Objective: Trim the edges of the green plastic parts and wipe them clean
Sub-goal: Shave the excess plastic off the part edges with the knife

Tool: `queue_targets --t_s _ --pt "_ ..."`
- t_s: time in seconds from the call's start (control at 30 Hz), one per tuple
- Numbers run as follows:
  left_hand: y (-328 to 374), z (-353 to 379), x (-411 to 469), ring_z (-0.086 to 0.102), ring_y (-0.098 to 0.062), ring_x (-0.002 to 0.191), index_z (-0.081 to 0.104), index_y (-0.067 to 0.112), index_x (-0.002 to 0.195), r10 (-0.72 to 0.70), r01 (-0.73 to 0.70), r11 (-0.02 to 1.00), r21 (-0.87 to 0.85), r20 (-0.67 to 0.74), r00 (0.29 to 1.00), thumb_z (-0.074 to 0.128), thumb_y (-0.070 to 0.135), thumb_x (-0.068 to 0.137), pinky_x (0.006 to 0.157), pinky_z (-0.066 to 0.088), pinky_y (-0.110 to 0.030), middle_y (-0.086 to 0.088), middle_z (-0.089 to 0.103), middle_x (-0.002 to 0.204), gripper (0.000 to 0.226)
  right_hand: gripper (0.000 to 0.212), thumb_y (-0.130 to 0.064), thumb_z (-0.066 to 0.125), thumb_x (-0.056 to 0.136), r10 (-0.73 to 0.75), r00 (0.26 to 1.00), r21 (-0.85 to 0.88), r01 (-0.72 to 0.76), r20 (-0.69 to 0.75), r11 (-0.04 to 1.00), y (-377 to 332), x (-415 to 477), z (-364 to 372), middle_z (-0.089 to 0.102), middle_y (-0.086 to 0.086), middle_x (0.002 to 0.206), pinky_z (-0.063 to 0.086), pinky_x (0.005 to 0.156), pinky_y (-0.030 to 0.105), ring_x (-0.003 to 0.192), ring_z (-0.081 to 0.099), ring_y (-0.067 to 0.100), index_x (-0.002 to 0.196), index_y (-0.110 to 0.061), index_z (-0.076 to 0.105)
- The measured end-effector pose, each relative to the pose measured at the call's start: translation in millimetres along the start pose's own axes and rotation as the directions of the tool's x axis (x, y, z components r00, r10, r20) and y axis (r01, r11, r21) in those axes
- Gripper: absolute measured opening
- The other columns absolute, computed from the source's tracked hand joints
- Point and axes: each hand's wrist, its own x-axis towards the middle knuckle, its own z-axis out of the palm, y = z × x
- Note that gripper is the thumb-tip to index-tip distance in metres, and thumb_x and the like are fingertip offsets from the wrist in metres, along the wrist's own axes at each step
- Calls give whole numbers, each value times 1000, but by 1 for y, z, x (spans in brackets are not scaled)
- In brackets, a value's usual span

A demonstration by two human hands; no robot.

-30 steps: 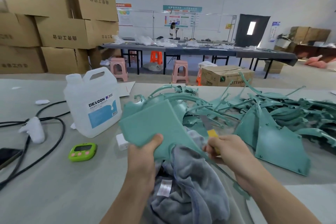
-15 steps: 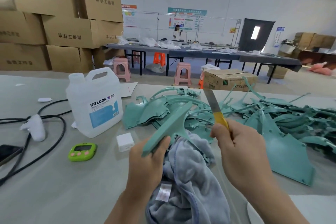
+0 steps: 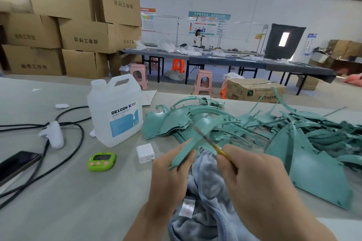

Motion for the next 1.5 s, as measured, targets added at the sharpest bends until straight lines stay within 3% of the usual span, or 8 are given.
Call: queue_targets --t_s 0.2,0.5,0.7,0.87,1.1,1.23,1.33,1.5 --pt "-11 0 -1 32 1 44 47 38 55 -65 65 998 0 11 998 72 19 90 46 24 -7 17 40 47 47 35 -26 66 82 -153 987 -49 155 40 987 -12 -5 -3 38 -3 41 22 38 28 45 23 18 58 -20 42" --pt "-5 -1 -4 42 -8 48 66 29 69 -357 351 906 -238 17 934 71 50 76 47 39 -28 9 48 50 23 42 -34 46 101 164 984 42 -167 68 985 26 29 -8 48 0 51 35 54 32 51 46 14 62 -18 41" --pt "-7 -2 -2 47 -9 49 65 22 72 -362 349 909 -228 -13 932 67 51 71 47 42 -27 -2 55 52 29 39 -48 35 92 -46 981 228 1 189 974 -7 12 7 50 2 56 40 51 38 51 43 18 70 -17 43" --pt "-8 -1 -5 55 -5 50 70 44 72 -451 427 861 -278 -26 892 74 49 69 48 48 -22 11 61 56 7 41 -20 51 97 231 963 215 -257 138 942 19 44 11 37 0 46 32 51 39 48 31 17 60 -11 36" --pt "-8 -2 -4 55 -1 49 69 40 72 -443 416 867 -273 -39 896 73 50 69 47 46 -18 11 62 55 11 39 -30 49 99 140 975 274 -184 171 944 17 37 28 44 -3 45 29 41 29 40 32 9 64 -14 47" --pt "-8 -2 -3 70 5 76 67 63 90 -425 380 872 -307 -92 901 79 28 82 60 52 -11 26 73 84 37 46 -23 49 98 445 892 126 -451 77 883 67 42 43 47 5 48 34 55 38 50 43 25 55 -9 45" --pt "-13 -2 3 71 2 89 72 48 97 -457 366 844 -392 -170 873 77 20 83 68 53 -10 23 75 97 32 42 -30 50 98 601 787 10 -608 138 794 109 17 72 62 14 64 45 65 39 68 56 36 64 -8 62" --pt "-32 -13 23 76 -14 88 73 20 110 -772 450 519 -726 -172 612 70 0 87 63 60 -31 3 78 105 31 42 -38 50 99 745 595 -235 -711 302 663 157 -23 93 69 22 92 43 67 33 87 64 38 81 -3 66"
